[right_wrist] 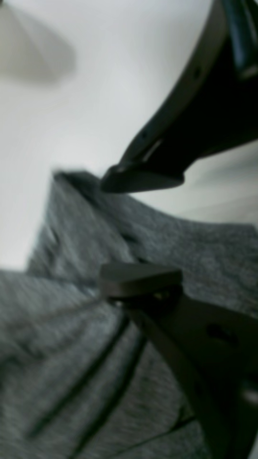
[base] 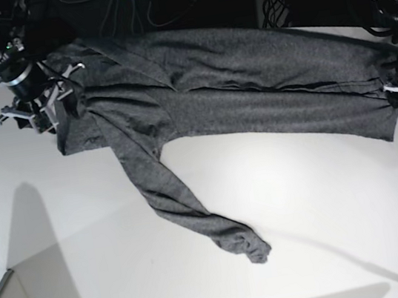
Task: Layout the t-shirt on the table in an organized manner, then fold the t-shirt properly
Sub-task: 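Lower the folded layer flat and release with both grippers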
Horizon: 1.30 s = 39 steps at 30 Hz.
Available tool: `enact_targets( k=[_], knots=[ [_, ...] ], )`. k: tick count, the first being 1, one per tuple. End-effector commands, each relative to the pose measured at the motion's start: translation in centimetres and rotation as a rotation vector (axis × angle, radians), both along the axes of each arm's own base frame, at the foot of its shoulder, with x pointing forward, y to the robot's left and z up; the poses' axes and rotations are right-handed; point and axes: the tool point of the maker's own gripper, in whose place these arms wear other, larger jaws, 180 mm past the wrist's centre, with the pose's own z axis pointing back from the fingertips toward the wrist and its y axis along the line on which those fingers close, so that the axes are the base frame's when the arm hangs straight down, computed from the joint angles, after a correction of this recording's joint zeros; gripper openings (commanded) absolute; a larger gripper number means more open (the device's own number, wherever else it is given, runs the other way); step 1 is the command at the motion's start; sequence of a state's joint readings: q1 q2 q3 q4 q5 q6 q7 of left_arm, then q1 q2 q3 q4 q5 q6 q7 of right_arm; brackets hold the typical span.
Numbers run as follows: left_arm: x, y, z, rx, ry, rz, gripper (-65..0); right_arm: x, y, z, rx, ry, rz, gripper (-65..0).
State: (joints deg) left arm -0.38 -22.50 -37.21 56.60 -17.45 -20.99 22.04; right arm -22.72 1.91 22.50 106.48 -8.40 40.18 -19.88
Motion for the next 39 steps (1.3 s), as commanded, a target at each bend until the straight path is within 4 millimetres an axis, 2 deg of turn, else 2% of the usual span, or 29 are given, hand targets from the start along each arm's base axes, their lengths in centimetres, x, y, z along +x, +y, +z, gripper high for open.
enact_targets(
  k=[1, 8, 12, 17, 22, 26, 31, 34, 39],
  knots=[
    [0.1, 0.6, 0.5, 0.015, 0.011, -0.001, -37.9, 0.7, 0.2, 1.5, 0.010, -0.057, 0.006, -30.3],
    [0.3, 0.6, 0.8, 0.020, 0.002, -0.004, -37.6, 2.9, 1.1, 3.1, 0.035, -0.126, -0.001, -29.4],
    [0.3, 0.6, 0.8, 0.019, 0.001, -0.002, -37.5, 2.4, 2.3, 2.9, 0.063, -0.120, 0.000, -29.6],
    [0.4, 0.6, 0.9, 0.019, -0.002, -0.002, -37.5, -1.1, 3.0, -0.9, 0.091, 0.034, -0.026, -30.6],
    [1.1, 0.6, 1.3, 0.017, -0.018, -0.002, -37.5, -3.3, 2.7, -5.8, 0.137, 0.174, -0.052, -34.7],
    [1.2, 0.6, 1.4, 0.017, -0.020, -0.002, -37.5, -2.3, 2.2, -7.4, 0.152, 0.200, -0.059, -34.7],
    [1.2, 0.6, 1.4, 0.016, -0.018, -0.002, -37.5, 0.1, 1.3, -8.2, 0.155, 0.198, -0.059, -34.0],
    [1.2, 0.5, 1.3, 0.015, -0.018, -0.002, -37.5, 1.9, -0.3, -8.7, 0.145, 0.205, -0.069, -32.9],
    [0.7, 0.5, 1.0, -0.007, -0.026, 0.027, -37.5, 3.1, -2.7, -9.6, 0.144, 0.218, -0.110, -32.8]
  ],
)
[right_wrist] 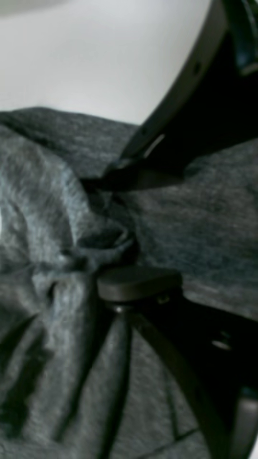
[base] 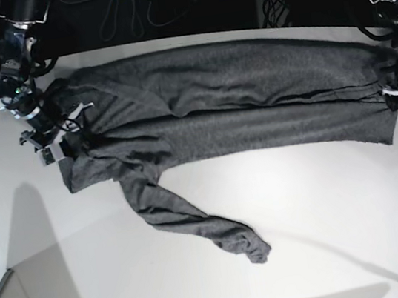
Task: Layout the t-shirt on the table in an organized manner, then fold the t-shirt properly
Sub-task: 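Lower the folded layer flat and release with both grippers, then move the right gripper to the hanging sleeve and grasp it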
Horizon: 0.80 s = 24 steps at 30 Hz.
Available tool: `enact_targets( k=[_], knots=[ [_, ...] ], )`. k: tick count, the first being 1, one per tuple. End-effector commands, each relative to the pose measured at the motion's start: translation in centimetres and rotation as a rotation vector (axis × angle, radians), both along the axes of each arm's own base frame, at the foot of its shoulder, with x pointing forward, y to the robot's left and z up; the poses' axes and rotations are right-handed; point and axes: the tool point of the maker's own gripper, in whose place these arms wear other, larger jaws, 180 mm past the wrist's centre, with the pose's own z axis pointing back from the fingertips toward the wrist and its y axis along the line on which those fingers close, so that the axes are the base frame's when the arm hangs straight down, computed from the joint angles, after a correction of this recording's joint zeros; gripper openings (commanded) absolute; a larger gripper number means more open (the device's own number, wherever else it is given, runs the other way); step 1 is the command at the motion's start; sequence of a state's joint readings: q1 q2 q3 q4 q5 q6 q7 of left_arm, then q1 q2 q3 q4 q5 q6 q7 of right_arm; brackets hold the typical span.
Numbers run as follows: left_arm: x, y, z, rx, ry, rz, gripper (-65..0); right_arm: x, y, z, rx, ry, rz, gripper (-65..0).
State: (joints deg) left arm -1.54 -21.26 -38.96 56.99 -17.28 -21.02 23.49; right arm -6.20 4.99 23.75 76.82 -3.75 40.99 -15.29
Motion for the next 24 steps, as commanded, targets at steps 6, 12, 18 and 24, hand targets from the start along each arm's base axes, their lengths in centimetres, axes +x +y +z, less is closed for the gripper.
enact_targets(
  k=[6, 12, 18, 24],
  knots=[
    [-1.6, 2.8, 1.3, -0.070, -0.109, 0.179, -37.7, -0.6, -3.8, -2.0, -0.129, 0.147, -0.005, -32.8],
    [-1.5, 2.6, 1.6, -0.124, -0.160, 0.205, -37.6, -0.2, -4.5, 1.2, -0.204, 0.071, 0.012, -32.8],
    [-1.1, 2.5, 1.9, -0.136, -0.176, 0.206, -37.5, -0.1, -3.5, 4.8, -0.254, -0.027, 0.036, -32.8],
    [-0.6, 1.4, 4.1, -0.094, -0.231, 0.170, -37.5, 0.6, -2.5, 6.9, -0.263, -0.090, 0.041, -32.8]
  ],
)
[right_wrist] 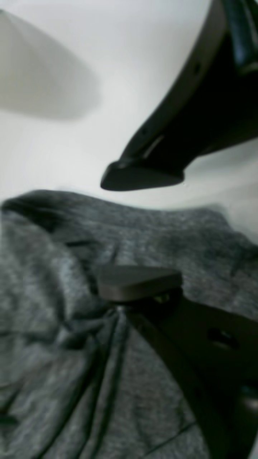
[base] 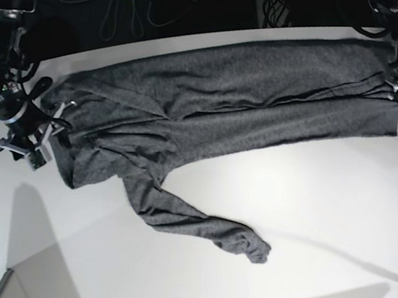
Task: Layout the t-shirt on the table in an organized manner, then fold the t-shirt properly
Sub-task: 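Move the right gripper to the hanging sleeve and grasp it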
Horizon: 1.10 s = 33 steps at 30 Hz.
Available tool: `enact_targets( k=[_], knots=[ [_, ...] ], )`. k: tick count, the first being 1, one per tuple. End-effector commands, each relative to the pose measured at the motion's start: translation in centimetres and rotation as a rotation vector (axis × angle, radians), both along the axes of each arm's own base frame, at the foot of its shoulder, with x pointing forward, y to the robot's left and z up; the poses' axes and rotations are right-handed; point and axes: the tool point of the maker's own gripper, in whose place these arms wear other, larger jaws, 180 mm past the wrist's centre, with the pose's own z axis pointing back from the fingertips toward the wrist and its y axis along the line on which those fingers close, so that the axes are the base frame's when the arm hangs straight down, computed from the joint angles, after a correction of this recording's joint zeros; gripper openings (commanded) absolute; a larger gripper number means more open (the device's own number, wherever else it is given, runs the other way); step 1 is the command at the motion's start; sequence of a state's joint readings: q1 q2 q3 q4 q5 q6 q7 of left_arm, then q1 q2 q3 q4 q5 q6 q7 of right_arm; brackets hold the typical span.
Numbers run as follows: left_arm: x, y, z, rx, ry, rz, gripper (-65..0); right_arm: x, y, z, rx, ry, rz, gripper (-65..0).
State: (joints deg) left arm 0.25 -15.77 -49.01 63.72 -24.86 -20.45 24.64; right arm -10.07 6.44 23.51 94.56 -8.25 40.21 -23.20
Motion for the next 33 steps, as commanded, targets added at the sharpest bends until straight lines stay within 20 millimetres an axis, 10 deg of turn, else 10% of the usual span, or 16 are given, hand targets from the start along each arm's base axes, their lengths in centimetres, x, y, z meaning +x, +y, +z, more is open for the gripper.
enact_targets(
  k=[1, 18, 26, 33],
  knots=[
    [0.6, 0.4, 2.1, 0.038, -0.056, -0.006, -37.5, 0.8, 0.1, 1.4, 0.006, -0.053, 0.002, -32.8],
    [-1.6, 0.3, 5.1, 0.101, -0.022, -0.030, -37.4, 10.2, 10.4, 7.6, 0.128, -0.255, 0.198, -25.8],
    [-3.9, -1.9, 5.4, 0.128, -0.012, -0.052, -37.4, 18.0, 14.9, 4.3, 0.240, -0.121, 0.302, -25.8],
    [-5.5, -2.6, 5.6, 0.153, 0.008, -0.064, -37.4, 19.8, 17.6, 1.4, 0.323, -0.068, 0.388, -25.8]
  ],
)
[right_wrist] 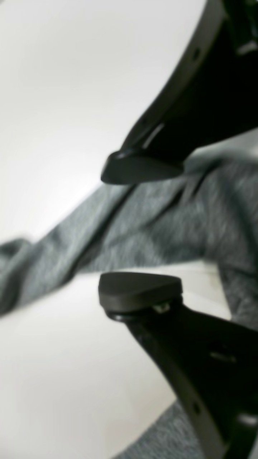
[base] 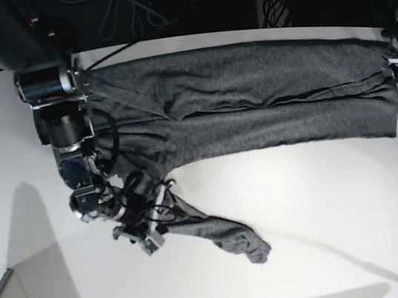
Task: Layout the t-shirt on the table in an organized manner, then fold the t-shirt properly
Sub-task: 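Move the right gripper to the hanging sleeve and grasp it, then lift the sleeve with the right gripper and lay it across the strip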
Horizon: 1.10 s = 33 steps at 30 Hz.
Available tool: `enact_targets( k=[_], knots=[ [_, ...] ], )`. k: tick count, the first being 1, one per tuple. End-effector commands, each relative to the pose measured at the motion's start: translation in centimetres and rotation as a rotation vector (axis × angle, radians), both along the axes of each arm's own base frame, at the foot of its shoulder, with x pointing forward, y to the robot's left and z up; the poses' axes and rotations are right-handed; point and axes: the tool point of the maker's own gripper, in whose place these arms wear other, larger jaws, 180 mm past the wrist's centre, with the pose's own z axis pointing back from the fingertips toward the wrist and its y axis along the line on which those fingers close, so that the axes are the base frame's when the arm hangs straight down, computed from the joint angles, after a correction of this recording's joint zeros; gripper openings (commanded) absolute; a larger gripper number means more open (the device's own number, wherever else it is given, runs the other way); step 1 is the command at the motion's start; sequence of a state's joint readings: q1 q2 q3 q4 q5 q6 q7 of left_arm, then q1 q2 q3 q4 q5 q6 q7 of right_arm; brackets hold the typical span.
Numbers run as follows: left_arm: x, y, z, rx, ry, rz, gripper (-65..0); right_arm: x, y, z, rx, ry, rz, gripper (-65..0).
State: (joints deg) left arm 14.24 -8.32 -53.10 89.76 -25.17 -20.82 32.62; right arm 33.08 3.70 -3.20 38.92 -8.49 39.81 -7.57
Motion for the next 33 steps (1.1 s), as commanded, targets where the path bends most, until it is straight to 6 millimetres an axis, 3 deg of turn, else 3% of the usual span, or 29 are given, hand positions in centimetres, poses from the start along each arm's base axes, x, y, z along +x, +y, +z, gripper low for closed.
enact_targets(
  k=[1, 6, 15, 19, 25, 30, 33],
  knots=[
    [0.2, 0.6, 1.2, 0.024, -0.033, 0.006, -37.4, 1.8, -0.1, 2.3, 0.034, -0.065, -0.003, -25.9],
    [-1.5, 2.4, 1.4, 0.020, -0.045, 0.091, -37.4, 2.4, -0.1, 2.3, 0.059, -0.075, -0.014, -25.9],
    [-2.6, 2.5, 1.0, 0.025, -0.023, 0.098, -37.4, 4.7, -2.0, 3.9, 0.055, -0.195, -0.164, -25.9],
    [-3.0, 2.3, 0.6, 0.016, -0.014, 0.101, -37.4, 4.8, -2.7, 3.6, 0.035, -0.201, -0.209, -26.0],
    [-3.1, 1.9, 0.1, -0.001, -0.012, 0.107, -37.4, 3.6, -3.6, -0.2, 0.006, -0.101, -0.256, -26.0],
    [-3.2, 1.8, -0.1, -0.006, -0.010, 0.108, -37.4, 3.8, -2.7, 0.3, 0.035, -0.131, -0.257, -26.5],
    [-3.2, 1.8, -0.1, -0.006, -0.010, 0.108, -37.4, 3.8, -2.7, 0.4, 0.038, -0.136, -0.257, -32.7]
  ],
)
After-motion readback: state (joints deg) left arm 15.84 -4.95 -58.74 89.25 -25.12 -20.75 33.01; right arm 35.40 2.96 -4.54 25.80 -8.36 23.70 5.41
